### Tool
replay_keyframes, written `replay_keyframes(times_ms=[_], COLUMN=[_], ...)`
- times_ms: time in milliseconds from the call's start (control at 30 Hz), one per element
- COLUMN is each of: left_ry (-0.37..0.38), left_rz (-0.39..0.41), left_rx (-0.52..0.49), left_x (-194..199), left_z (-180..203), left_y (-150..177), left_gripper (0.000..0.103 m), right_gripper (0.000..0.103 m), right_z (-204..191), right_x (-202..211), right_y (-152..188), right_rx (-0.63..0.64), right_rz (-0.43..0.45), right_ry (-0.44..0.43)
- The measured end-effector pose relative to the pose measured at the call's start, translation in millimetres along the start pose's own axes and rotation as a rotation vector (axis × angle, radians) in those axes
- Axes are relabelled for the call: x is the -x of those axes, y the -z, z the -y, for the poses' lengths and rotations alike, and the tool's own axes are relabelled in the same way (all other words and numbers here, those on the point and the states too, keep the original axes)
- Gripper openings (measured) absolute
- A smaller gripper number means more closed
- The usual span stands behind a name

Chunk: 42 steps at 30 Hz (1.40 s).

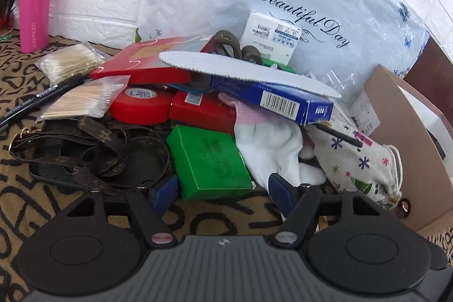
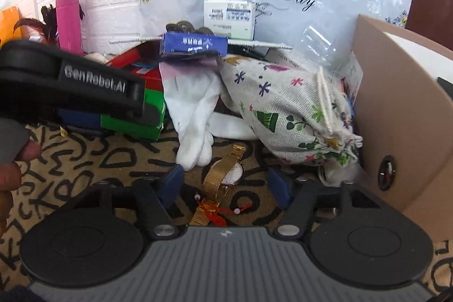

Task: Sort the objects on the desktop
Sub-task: 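Close left gripper on green box while right gripper closes on gold watch, then lift green box with left gripper while right gripper lifts gold watch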

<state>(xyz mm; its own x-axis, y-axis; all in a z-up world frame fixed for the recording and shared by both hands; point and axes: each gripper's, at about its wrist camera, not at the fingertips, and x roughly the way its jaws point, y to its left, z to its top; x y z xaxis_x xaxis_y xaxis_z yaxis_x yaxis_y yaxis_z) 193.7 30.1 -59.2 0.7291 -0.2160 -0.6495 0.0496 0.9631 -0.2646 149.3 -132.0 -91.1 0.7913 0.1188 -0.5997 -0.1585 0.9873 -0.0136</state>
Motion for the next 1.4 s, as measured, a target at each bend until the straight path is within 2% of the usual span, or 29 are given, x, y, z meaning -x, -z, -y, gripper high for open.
replay_keyframes(times_ms=[67,133,167,200,333,533,667,900,967,1167,1267,1333,1400], left_ry=[-0.005,-0.020,-0.028,-0.043,0.003,0.017,0.053,0.112,0.092,0.041,0.028,0.020,0.021], left_rz=[0.030,0.025,0.034,0.025,0.024,0.040,0.028,-0.022,-0.005,-0.033,-0.050,-0.068,-0.055], left_rx=[-0.017,-0.014,-0.013,-0.007,0.104,0.046,0.030,-0.109,-0.147,-0.163,-0.142,-0.136,-0.136], left_x=[-4,-8,-9,-11,-3,25,46,80,81,64,56,49,48], left_z=[1,2,2,0,-15,-3,1,20,25,27,25,24,24], left_y=[-1,-4,-5,-6,-7,6,18,59,67,72,72,75,76], left_gripper=[0.073,0.068,0.047,0.035,0.029,0.023,0.019,0.020,0.021,0.029,0.043,0.051,0.059], right_gripper=[0.058,0.049,0.034,0.026,0.025,0.025,0.025,0.023,0.017,0.017,0.019,0.022,0.029], right_z=[1,2,2,3,10,10,12,26,31,43,40,37,36], right_x=[-2,-5,-4,-2,10,43,69,130,141,132,129,128,126], right_y=[2,3,3,3,2,-2,-4,15,27,63,68,67,65], right_rx=[-0.002,-0.003,-0.004,-0.009,-0.059,-0.047,-0.050,-0.046,-0.036,-0.067,-0.056,-0.048,-0.040], right_rz=[-0.003,-0.006,-0.001,0.003,0.010,0.064,0.084,0.103,0.080,-0.047,-0.053,-0.038,-0.035], right_ry=[-0.002,0.003,0.004,0.002,-0.028,-0.070,-0.098,-0.112,-0.099,-0.066,-0.076,-0.060,-0.058])
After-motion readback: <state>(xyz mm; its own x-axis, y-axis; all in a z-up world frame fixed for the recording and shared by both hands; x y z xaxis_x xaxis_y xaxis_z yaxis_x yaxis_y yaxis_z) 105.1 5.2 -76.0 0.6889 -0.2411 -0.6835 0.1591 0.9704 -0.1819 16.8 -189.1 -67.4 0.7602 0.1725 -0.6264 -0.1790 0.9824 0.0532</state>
